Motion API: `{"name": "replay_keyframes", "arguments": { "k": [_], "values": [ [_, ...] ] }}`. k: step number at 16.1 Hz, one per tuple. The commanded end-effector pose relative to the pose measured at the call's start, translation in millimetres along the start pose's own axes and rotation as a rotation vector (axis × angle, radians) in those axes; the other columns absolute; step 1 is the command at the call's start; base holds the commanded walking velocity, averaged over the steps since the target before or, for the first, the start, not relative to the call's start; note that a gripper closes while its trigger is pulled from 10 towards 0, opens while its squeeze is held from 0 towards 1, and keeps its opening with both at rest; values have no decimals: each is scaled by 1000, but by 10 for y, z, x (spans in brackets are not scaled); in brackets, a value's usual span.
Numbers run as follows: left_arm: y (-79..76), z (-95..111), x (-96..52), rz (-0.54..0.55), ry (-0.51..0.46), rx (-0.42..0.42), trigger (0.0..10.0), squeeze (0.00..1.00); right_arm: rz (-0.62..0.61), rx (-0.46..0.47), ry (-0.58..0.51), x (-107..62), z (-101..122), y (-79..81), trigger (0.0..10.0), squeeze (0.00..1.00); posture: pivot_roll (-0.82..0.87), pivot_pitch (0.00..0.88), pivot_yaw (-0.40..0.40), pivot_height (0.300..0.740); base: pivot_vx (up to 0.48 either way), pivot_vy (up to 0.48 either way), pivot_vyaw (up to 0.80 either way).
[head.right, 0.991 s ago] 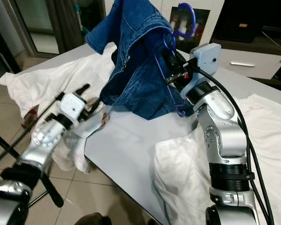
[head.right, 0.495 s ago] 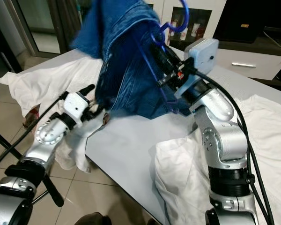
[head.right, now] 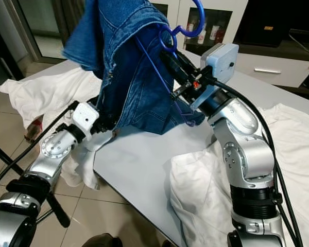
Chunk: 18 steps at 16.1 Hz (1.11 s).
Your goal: Hang hanger
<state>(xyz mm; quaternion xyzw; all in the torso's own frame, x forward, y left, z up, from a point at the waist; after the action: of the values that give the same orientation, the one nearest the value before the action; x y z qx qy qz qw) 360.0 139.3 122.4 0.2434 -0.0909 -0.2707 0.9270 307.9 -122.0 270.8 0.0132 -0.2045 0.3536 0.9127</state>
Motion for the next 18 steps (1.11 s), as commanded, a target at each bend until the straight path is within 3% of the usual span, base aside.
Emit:
{"name": "replay_keyframes", "arguments": {
  "k": [1,2,11,15,18],
  "values": [
    [-75,-54,10,-37,35,-2,4863,0,9,-7,-39,-12,97,18,0,0,15,17,-13,740,0,0,0],
    [-99,-58,8,-46,34,-11,0,0,11,-6,-38,-15,93,19,0,0,15,17,-13,740,0,0,0],
    [-228,1,28,-93,-5,-9,0,0,12,3,-17,-12,40,35,0,0,18,17,-14,740,0,0,0],
    [-243,64,31,-94,-50,-31,0,0,-95,-27,53,4,-71,-119,0,0,24,18,-13,740,0,0,0],
    [-328,73,55,-114,-44,54,0,0,-139,-43,110,62,-120,-127,0,0,28,16,-11,740,0,0,0]
  ]
}}
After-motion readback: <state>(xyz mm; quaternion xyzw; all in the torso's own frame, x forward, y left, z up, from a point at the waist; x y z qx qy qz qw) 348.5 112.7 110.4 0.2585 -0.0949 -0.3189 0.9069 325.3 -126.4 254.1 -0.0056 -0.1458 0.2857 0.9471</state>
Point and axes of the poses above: a point about 5 cm out from each wrist's last joint towards the gripper, its own x axis pointing out of the wrist towards the gripper, its own z axis along the axis of the wrist's last joint, y = z × x, the point moved 2 cm from there along x, pointing out of the wrist towards the gripper, and after that the axes turned 2 degrees about x, right-handed, at the moved point
